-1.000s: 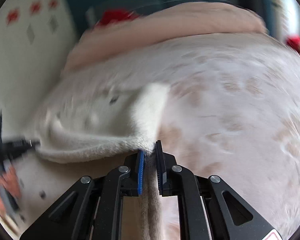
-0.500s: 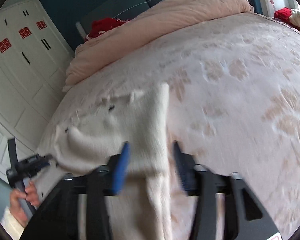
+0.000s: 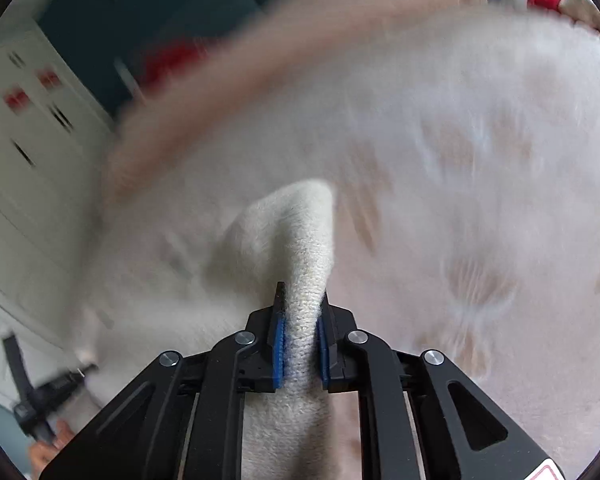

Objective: Fold small clothes

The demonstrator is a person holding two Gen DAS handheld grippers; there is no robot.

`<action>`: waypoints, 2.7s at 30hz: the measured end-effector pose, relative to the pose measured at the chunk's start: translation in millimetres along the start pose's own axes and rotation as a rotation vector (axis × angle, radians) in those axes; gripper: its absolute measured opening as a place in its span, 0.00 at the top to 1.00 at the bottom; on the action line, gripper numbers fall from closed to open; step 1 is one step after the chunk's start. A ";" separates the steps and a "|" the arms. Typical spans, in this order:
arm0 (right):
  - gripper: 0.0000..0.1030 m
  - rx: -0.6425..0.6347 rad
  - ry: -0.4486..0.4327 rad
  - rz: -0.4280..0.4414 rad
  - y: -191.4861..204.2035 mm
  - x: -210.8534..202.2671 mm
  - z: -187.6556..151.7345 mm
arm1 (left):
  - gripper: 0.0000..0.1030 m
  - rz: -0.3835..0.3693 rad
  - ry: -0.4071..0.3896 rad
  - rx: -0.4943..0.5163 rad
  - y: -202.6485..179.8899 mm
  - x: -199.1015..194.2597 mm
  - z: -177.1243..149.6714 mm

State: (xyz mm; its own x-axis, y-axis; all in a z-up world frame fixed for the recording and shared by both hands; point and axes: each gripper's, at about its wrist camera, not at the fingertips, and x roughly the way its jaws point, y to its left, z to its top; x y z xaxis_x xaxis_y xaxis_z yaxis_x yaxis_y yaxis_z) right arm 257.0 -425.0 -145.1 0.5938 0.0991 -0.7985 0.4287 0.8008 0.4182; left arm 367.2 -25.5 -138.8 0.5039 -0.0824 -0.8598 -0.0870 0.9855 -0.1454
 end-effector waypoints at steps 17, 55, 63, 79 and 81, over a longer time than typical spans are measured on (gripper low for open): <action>0.43 -0.291 -0.041 -0.089 63.1 -21.4 21.4 | 0.46 0.000 0.011 -0.096 25.5 -20.5 6.3; 0.39 -0.214 0.168 0.111 -10.8 -188.6 -248.1 | 0.15 -0.020 -0.014 -0.160 193.4 -177.7 -184.8; 0.92 -0.196 0.112 0.103 -8.1 -199.0 -227.4 | 0.87 0.037 0.079 -0.025 162.2 -160.4 -201.5; 0.61 -0.378 0.169 -0.255 -30.6 -252.7 -257.0 | 0.49 -0.128 0.058 -0.083 163.7 -205.9 -182.6; 0.58 -0.405 0.074 -0.316 -13.4 -261.6 -242.3 | 0.45 -0.071 -0.021 -0.130 182.4 -203.1 -145.0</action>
State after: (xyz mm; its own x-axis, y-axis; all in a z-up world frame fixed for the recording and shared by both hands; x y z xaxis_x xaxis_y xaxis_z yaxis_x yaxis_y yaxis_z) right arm -69.1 -318.5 -46.7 0.4220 -0.1546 -0.8933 0.2722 0.9615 -0.0378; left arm 124.3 149.5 -61.6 0.5302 -0.1464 -0.8352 -0.1608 0.9497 -0.2686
